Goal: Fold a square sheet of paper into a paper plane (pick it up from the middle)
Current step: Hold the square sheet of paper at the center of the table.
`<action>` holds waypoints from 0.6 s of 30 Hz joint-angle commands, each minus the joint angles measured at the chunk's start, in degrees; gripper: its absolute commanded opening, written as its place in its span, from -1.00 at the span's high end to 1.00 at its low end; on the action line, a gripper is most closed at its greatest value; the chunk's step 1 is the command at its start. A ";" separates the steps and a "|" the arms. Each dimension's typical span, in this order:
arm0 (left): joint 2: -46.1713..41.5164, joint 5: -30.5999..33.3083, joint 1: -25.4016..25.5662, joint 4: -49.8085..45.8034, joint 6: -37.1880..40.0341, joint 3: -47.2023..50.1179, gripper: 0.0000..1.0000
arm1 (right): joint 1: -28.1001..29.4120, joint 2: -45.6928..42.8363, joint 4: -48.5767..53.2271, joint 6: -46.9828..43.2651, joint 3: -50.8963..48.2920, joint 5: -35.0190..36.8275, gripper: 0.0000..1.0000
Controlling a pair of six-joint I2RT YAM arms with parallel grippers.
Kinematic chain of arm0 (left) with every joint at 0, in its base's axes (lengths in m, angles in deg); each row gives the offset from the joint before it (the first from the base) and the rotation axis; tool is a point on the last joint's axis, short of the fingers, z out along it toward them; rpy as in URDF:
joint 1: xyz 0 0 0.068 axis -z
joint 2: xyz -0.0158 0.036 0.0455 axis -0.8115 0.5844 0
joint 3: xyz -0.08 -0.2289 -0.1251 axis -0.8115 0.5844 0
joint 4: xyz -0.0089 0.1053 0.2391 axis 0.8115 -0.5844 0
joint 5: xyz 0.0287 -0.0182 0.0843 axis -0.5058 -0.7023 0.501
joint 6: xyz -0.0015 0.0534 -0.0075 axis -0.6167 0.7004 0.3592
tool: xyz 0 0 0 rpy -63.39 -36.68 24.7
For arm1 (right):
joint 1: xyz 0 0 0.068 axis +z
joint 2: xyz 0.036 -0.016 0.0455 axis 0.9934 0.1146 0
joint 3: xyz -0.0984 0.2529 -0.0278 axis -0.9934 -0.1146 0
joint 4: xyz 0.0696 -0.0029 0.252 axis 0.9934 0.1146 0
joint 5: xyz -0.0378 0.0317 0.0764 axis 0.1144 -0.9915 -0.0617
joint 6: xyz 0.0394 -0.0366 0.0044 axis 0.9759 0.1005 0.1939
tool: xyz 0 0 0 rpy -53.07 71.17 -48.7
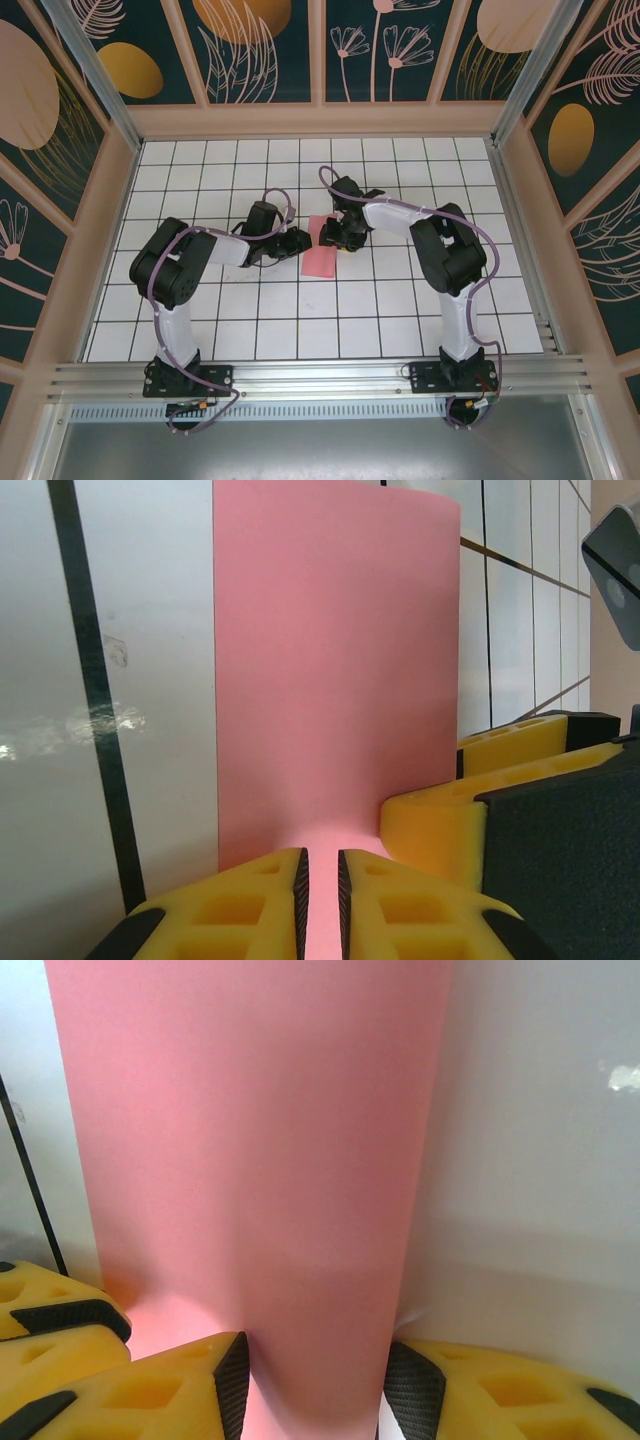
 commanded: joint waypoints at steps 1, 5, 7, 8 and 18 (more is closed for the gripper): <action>1.25 -0.26 0.39 -1.68 1.09 -1.29 0.61 | 1.30 12.16 2.79 -1.84 -5.26 5.95 0.03; 1.48 -0.26 0.48 -2.01 1.19 -1.53 0.61 | 1.49 12.31 2.88 -2.11 -5.19 6.09 0.03; 1.45 -0.24 0.53 -2.23 1.32 -1.58 0.61 | 1.49 12.48 2.89 -2.11 -5.13 6.22 0.03; 1.51 -0.23 0.53 -2.43 1.32 -1.63 0.61 | 1.49 12.48 2.89 -2.20 -5.17 6.28 0.03; 3.39 2.70 0.62 -8.98 1.81 -2.78 0.64 | 1.56 12.35 2.83 -1.87 -5.02 6.22 0.03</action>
